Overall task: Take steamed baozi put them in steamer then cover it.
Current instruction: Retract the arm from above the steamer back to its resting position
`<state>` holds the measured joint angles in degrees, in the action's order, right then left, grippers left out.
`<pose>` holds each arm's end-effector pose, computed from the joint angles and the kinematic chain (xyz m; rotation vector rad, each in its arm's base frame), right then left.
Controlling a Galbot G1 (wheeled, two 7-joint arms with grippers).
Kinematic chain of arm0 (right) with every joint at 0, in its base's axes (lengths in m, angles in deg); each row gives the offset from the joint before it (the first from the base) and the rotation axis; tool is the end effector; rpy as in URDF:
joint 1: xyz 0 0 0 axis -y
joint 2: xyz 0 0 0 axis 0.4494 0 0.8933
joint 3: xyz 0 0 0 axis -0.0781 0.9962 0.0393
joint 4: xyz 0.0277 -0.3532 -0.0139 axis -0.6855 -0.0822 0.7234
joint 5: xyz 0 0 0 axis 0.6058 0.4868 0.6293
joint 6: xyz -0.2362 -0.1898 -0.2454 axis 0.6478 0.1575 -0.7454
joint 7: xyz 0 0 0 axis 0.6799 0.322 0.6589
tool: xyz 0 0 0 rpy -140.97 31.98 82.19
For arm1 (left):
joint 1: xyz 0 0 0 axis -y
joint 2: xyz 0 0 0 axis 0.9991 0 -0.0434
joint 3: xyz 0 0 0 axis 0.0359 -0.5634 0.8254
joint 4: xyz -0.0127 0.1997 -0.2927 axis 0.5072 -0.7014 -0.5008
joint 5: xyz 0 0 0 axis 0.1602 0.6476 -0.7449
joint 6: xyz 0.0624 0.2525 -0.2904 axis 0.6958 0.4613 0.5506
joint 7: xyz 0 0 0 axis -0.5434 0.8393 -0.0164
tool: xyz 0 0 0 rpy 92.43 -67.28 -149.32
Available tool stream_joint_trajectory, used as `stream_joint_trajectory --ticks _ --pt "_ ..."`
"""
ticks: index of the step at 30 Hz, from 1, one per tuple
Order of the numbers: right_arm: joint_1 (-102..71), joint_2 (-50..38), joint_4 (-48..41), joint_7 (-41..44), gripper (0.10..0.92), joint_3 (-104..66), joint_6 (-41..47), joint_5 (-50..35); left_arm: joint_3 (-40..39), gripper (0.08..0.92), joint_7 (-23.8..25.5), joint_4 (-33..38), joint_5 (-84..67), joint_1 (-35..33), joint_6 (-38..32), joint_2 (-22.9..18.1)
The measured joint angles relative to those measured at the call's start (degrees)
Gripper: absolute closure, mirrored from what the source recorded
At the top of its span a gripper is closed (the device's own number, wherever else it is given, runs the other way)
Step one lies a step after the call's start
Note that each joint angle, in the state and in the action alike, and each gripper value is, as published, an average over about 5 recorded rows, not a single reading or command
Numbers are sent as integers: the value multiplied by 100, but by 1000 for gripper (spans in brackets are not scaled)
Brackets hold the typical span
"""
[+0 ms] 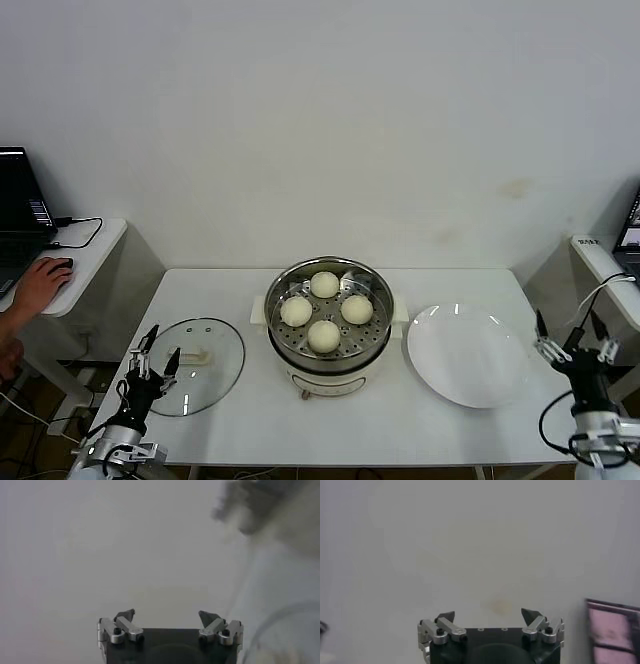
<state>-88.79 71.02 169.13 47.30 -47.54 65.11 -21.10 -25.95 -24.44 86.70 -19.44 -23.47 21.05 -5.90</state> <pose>0.2150 -0.2275 -0.3170 0.2585 2.9261 -0.2682 0.2408 0.1721 -0.3783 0.1051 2.2946 2.0602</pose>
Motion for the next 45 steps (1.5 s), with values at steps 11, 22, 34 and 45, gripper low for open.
stream_joint_trajectory --ticks 11,22,34,45 --pt "-371 563 76 -37 203 -299 -182 236 -150 177 178 -744 1283 394 95 343" --pt "-575 771 108 -37 203 -425 -270 348 -424 177 328 -939 1640 710 141 418" --pt "-659 825 92 -12 203 -442 -309 394 -616 177 418 -1147 1762 890 150 369" --pt "-736 866 107 10 203 -452 -346 419 -849 177 409 -1549 1758 1337 116 258"
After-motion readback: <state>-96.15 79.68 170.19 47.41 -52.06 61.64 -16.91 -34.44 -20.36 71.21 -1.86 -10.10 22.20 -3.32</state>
